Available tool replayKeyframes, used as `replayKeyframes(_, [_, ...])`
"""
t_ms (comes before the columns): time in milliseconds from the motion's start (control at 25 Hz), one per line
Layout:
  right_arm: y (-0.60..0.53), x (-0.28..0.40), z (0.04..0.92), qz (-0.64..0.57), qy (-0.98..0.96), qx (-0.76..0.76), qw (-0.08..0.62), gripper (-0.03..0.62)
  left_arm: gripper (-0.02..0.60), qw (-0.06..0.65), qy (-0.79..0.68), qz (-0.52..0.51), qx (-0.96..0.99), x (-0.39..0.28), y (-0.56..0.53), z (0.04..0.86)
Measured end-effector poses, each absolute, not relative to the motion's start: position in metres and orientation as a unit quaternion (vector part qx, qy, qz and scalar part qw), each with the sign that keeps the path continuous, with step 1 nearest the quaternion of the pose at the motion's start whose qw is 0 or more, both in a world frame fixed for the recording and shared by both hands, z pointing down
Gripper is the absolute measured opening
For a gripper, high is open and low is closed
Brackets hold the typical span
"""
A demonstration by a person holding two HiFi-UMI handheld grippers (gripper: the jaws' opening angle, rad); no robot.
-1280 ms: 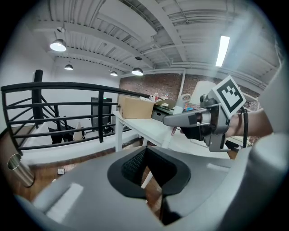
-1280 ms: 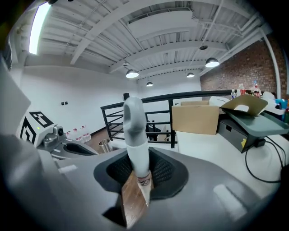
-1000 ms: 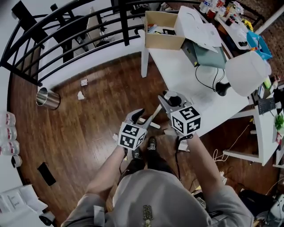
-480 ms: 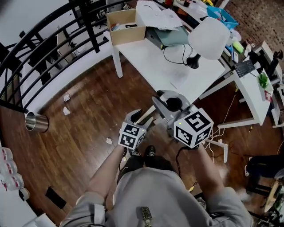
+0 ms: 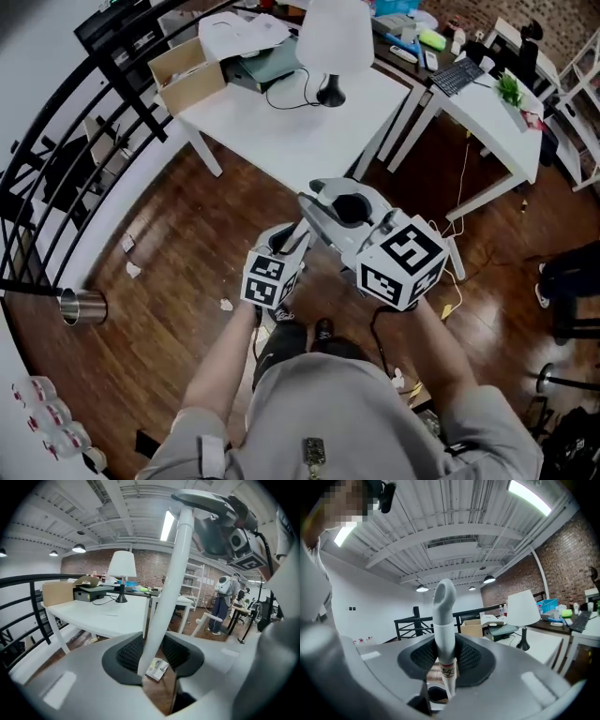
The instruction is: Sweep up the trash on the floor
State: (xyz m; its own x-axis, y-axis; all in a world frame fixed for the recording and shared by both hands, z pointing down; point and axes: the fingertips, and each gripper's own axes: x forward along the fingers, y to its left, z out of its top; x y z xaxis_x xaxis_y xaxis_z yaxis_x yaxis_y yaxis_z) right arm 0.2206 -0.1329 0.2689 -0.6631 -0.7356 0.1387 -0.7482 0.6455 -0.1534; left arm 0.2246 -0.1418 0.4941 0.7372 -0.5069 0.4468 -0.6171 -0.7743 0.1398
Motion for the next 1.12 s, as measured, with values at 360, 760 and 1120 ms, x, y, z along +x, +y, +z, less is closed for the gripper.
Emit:
replayKeyframes(360, [-0.043,0.300,0.263,0.104,-0.873,0.475,0.024,0.089,0.127,0.125,-0.212,0.222,0.943,0.304,-0.050,0.489])
replayKeyframes(760, [0.080,0.346,0.297,0.135,-0.774,0.617,0.046,0.089,0.129,0.110,-0.029,0.251,0.961,0.357,0.086,0.527])
replayKeyframes(1120, [0.234,0.422,0.306,0.162,-0.663,0.731,0.025,0.089,0.127,0.078,0.121,0.274,0.951,0.421,0.246,0.530])
